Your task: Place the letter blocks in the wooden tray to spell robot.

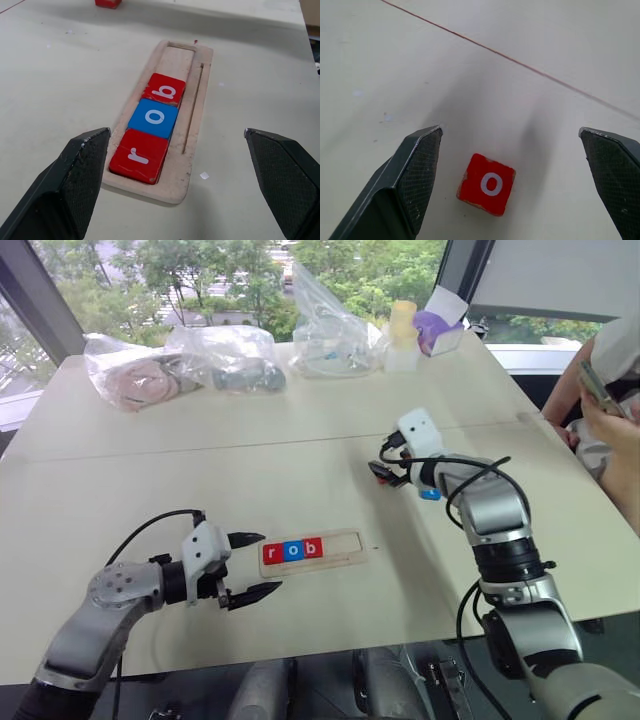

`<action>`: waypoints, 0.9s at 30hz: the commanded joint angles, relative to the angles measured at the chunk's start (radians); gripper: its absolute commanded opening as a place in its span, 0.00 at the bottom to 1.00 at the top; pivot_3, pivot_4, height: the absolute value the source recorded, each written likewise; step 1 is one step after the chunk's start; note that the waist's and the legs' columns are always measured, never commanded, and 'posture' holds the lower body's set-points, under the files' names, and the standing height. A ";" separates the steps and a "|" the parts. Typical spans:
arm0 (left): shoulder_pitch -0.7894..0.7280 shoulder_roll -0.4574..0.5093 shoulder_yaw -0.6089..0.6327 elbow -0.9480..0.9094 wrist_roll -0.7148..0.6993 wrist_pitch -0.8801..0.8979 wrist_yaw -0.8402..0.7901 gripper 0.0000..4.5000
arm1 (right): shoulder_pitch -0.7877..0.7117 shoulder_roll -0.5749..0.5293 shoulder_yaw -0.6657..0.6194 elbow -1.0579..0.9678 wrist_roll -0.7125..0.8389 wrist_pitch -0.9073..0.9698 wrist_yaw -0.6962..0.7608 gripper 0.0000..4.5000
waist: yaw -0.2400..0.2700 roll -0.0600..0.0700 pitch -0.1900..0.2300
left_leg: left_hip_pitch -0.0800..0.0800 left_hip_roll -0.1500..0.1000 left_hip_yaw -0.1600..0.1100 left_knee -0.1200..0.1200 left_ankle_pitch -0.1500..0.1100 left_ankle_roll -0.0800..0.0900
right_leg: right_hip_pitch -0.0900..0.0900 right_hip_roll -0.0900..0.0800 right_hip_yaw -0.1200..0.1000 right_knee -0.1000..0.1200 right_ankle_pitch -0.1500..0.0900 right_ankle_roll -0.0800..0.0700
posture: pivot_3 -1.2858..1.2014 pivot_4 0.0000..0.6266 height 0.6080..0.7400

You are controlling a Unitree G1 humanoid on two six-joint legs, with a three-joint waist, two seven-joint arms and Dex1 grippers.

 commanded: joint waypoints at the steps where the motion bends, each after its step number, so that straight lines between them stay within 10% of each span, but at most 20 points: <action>1: -0.012 -0.002 0.001 -0.004 0.000 -0.013 -0.004 1.00 | -0.028 0.033 -0.043 0.019 0.020 0.034 -0.069 0.99 | -0.001 0.000 0.000 | 0.000 0.000 0.000 0.000 0.000 0.000 | 0.000 0.000 0.000 0.000 0.000 0.000 | 0.52 0.24 1.00; 12: 0.001 0.002 0.013 -0.017 -0.006 -0.010 0.004 1.00 | 0.012 0.078 -0.030 0.007 0.065 0.133 -0.127 0.99 | -0.004 0.001 0.000 | 0.000 0.000 0.000 0.000 0.000 0.000 | 0.000 0.001 0.000 0.000 0.001 0.002 | 0.52 0.24 1.00; 20: 0.000 -0.002 0.011 -0.016 -0.004 -0.014 0.011 1.00 | 0.014 0.102 -0.033 -0.005 0.088 0.171 -0.170 0.26 | -0.005 0.000 0.000 | 0.000 0.000 0.000 0.000 0.000 0.000 | 0.000 0.002 0.000 0.001 0.001 0.002 | 0.52 0.24 1.00; 27: 0.003 -0.008 0.002 -0.001 0.003 -0.033 0.007 1.00 | 0.185 0.078 -0.029 -0.401 0.123 0.492 -0.190 0.26 | 0.002 0.000 0.000 | 0.000 0.000 -0.001 0.000 0.000 0.000 | 0.000 0.001 -0.001 0.001 0.001 0.002 | 0.52 0.24 1.00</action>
